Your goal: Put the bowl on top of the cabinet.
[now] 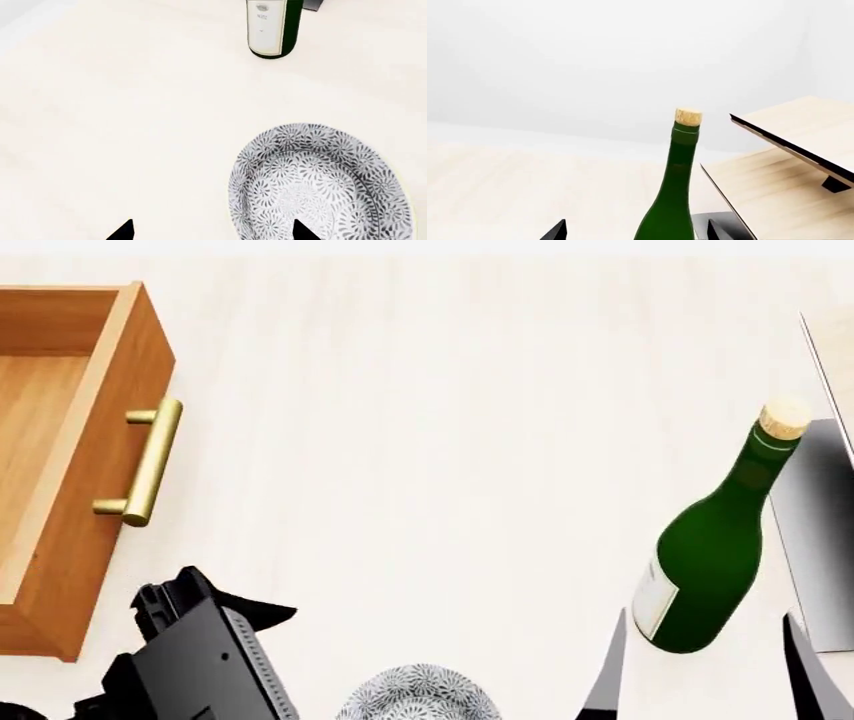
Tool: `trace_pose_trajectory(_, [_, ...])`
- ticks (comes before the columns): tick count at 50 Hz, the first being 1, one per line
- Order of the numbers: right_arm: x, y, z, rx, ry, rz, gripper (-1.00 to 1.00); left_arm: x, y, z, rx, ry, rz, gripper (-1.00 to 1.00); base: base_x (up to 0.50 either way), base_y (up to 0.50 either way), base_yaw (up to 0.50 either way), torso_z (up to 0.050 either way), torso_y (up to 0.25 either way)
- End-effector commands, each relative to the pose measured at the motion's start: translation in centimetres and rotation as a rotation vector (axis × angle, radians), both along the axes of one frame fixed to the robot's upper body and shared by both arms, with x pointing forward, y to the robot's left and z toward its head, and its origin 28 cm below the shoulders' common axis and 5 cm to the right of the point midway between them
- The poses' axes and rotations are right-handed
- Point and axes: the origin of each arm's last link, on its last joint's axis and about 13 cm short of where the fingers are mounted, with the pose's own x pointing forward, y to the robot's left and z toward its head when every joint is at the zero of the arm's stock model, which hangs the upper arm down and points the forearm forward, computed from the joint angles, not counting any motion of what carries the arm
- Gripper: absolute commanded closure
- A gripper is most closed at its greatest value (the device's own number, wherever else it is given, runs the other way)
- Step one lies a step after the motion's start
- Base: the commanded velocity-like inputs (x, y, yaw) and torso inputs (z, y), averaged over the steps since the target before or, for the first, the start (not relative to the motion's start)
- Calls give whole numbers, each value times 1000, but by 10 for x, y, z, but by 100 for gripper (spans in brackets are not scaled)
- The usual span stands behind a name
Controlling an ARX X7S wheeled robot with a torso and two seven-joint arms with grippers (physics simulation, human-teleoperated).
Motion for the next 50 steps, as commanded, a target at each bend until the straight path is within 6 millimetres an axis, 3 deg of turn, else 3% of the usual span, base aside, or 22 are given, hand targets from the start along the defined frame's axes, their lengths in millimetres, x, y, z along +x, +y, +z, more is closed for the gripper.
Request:
trace_pose_trajectory(1, [-2,0,-2,-5,3,5,-100,2,-4,-2,113,89,-82,-100,0,0,0,0,0])
trace_pose_trajectory(12, [-2,-1,-4,-8,9,8,-100,15,-8,-6,95,106,-45,-100,0,0,0,0,0])
trace_pose_trajectory(21, [-1,0,-5,-11,13,15,-100,31,-5,7,58,85,2,-100,0,0,0,0,0])
trace_pose_trajectory(33, [-1,1,-4,-15,19,28,-100,53,-7,6,54,68,40,-100,0,0,0,0,0])
trace_pose_trajectory(50, [-2,-2,-6,-9,25,34,-100,51,-22,2,127,59,-125,-100,0,0,0,0,0])
